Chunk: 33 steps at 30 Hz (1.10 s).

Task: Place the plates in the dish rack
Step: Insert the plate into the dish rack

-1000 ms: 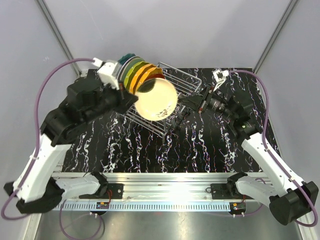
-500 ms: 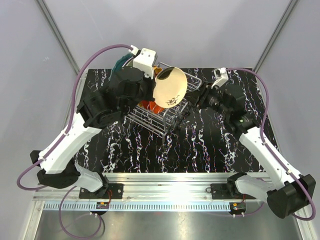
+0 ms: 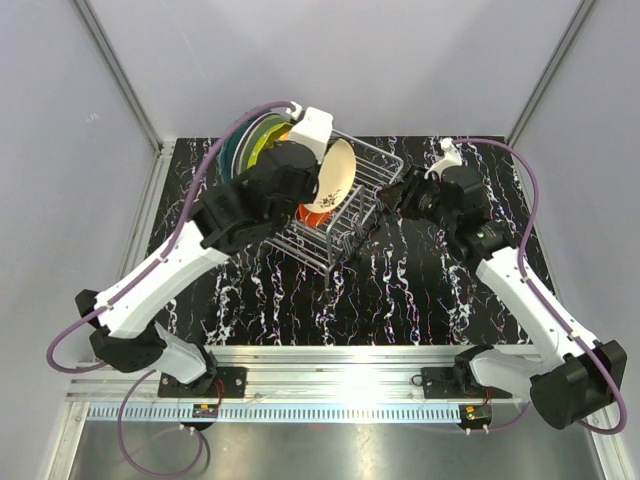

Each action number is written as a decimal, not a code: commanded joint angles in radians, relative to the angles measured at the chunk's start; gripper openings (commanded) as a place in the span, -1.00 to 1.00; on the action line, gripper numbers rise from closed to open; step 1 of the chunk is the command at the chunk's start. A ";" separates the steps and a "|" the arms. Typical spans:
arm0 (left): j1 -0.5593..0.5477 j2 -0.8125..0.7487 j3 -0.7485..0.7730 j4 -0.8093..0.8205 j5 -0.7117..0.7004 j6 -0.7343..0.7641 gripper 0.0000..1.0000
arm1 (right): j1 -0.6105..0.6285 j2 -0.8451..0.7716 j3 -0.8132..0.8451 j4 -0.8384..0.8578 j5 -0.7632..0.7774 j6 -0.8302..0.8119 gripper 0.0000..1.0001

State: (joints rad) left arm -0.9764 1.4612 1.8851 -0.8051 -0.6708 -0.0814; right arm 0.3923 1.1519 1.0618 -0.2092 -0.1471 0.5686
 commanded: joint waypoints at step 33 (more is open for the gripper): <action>-0.104 0.116 -0.129 0.165 -0.368 0.144 -1.00 | -0.004 -0.043 0.017 0.021 -0.002 -0.041 -0.22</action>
State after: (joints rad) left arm -1.0737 1.5753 1.7626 -0.6994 -0.9966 0.0784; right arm 0.3923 1.1362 1.0622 -0.2089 -0.1501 0.5488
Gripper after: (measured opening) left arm 0.045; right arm 0.393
